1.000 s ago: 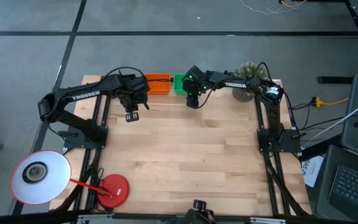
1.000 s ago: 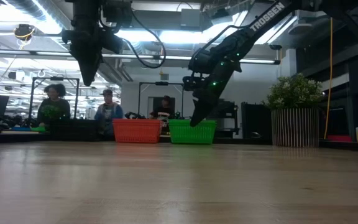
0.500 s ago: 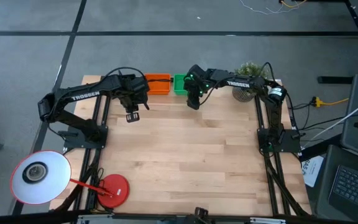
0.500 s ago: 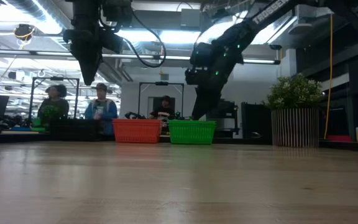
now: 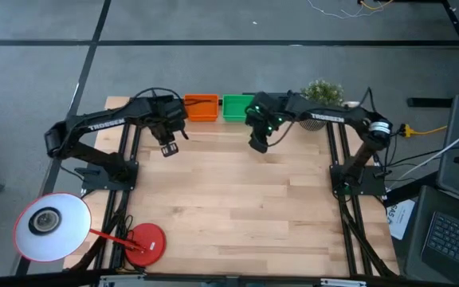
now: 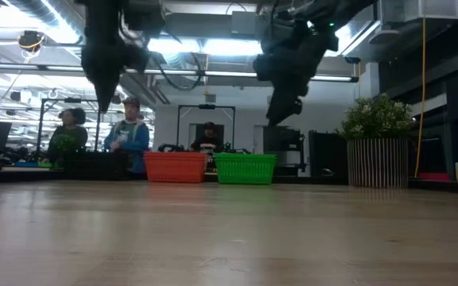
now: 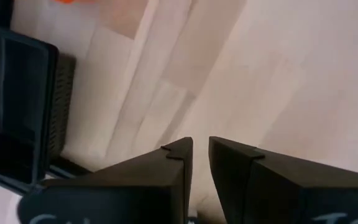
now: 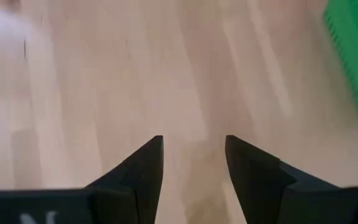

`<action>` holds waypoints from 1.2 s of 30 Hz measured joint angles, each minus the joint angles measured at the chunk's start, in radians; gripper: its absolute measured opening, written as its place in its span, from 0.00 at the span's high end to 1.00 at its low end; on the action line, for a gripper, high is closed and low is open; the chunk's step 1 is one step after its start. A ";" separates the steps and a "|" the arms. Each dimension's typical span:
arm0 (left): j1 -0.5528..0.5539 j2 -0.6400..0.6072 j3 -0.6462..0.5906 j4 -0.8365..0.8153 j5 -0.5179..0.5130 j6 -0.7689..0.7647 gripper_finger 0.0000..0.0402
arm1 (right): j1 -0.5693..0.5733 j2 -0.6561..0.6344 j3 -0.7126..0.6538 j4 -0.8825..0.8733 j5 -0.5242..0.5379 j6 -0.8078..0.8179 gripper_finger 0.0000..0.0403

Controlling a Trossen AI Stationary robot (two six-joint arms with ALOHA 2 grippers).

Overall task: Stack baskets by color
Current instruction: Adjust the stacked bins

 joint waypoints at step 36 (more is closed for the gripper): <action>0.394 0.178 -0.342 0.527 -0.384 -0.228 0.99 | 0.245 -0.460 -0.381 0.173 0.230 0.261 0.57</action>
